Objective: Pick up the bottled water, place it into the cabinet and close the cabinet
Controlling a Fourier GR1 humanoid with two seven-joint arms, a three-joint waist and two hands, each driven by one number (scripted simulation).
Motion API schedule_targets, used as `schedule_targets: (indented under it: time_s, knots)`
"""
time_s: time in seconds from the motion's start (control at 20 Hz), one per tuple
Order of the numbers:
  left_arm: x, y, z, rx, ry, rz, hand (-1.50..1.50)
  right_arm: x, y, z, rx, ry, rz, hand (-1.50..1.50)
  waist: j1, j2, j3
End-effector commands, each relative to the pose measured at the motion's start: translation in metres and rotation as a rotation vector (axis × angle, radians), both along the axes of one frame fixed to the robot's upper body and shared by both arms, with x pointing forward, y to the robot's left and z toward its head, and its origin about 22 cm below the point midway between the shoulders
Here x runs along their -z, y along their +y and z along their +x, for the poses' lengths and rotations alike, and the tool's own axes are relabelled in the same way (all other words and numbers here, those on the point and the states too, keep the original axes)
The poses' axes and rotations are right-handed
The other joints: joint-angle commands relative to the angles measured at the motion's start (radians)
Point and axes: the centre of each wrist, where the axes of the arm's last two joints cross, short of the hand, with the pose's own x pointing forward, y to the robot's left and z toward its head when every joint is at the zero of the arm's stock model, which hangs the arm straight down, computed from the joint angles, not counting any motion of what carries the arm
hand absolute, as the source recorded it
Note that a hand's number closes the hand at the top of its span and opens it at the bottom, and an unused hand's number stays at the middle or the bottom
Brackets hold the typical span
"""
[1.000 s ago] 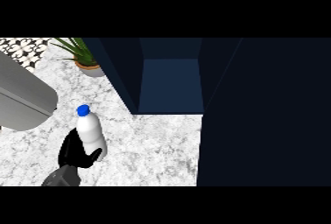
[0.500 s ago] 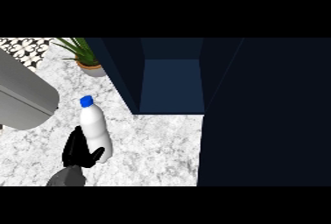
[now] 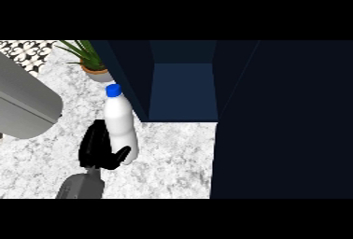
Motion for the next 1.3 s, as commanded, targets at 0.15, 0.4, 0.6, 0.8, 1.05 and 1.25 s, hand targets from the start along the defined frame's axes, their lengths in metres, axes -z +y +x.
schedule_targets:
  time_s: [0.15, 0.4, 0.6, 0.8, 1.05, 1.25]
  knots:
    - [-0.060, -0.043, 0.027, -0.014, -0.040, 0.040, 1.50, -0.008, 0.008, -0.007, 0.002, 0.016, 0.005, -1.50, -0.007, 0.001, -0.001]
    - [-0.101, -0.089, 0.060, -0.004, -0.044, 0.098, 1.50, 0.007, 0.009, 0.002, -0.006, 0.015, 0.012, -1.50, -0.016, 0.003, 0.000]
    - [-0.090, -0.103, 0.061, -0.034, -0.081, 0.182, 1.50, 0.000, 0.013, 0.003, -0.025, 0.006, 0.018, -1.50, -0.026, 0.004, -0.001]
    - [-0.111, -0.113, 0.071, -0.076, -0.106, 0.264, 1.50, -0.008, -0.004, 0.014, -0.027, -0.015, 0.023, -1.50, -0.030, 0.006, 0.000]
    - [-0.109, -0.116, 0.082, -0.112, -0.127, 0.336, 1.50, -0.005, 0.007, 0.017, -0.045, 0.000, 0.017, -1.50, -0.053, 0.013, -0.001]
    - [-0.125, -0.116, 0.089, -0.188, -0.116, 0.392, 1.50, -0.002, 0.010, 0.016, -0.075, 0.003, 0.011, -1.50, -0.062, 0.013, 0.000]
